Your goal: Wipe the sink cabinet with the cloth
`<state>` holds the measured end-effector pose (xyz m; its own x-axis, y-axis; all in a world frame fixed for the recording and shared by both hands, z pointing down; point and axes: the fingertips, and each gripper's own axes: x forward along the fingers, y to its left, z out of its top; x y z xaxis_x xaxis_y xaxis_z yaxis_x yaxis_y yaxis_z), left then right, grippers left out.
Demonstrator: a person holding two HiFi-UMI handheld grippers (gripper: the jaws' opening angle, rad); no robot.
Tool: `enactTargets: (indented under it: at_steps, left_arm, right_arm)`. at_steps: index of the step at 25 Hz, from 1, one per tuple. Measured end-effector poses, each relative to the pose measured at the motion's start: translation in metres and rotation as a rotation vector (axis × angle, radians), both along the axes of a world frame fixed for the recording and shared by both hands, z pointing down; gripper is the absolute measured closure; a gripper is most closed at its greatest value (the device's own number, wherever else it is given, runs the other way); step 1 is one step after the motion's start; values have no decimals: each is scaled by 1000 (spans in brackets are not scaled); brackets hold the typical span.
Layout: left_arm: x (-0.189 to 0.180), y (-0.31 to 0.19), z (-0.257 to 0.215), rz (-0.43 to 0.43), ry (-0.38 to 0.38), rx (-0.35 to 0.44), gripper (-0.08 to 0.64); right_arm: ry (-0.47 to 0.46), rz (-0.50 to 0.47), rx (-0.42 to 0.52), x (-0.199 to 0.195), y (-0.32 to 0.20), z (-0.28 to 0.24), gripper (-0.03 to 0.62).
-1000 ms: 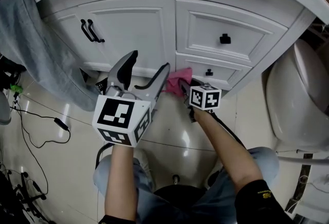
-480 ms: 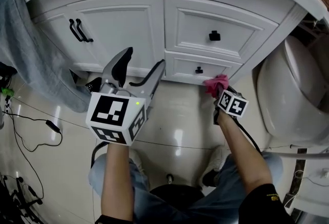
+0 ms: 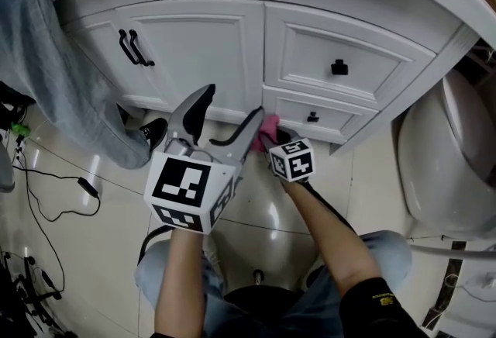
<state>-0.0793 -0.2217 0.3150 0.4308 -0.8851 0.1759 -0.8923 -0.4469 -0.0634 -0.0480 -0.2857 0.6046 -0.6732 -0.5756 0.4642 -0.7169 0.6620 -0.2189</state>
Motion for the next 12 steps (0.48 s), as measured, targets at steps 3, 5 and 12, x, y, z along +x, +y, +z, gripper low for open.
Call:
enactTargets:
  at_steps: [3, 5, 12]
  left_arm:
    - [8, 0, 2, 8, 5, -9, 221]
    - [13, -3, 1, 28, -1, -3, 221]
    - [25, -3, -1, 55, -11, 13, 221]
  right_arm:
    - [-44, 102, -46, 8, -8, 8, 522]
    - [20, 216, -52, 49, -17, 16, 522]
    - [154, 662, -91, 240, -8, 35, 520]
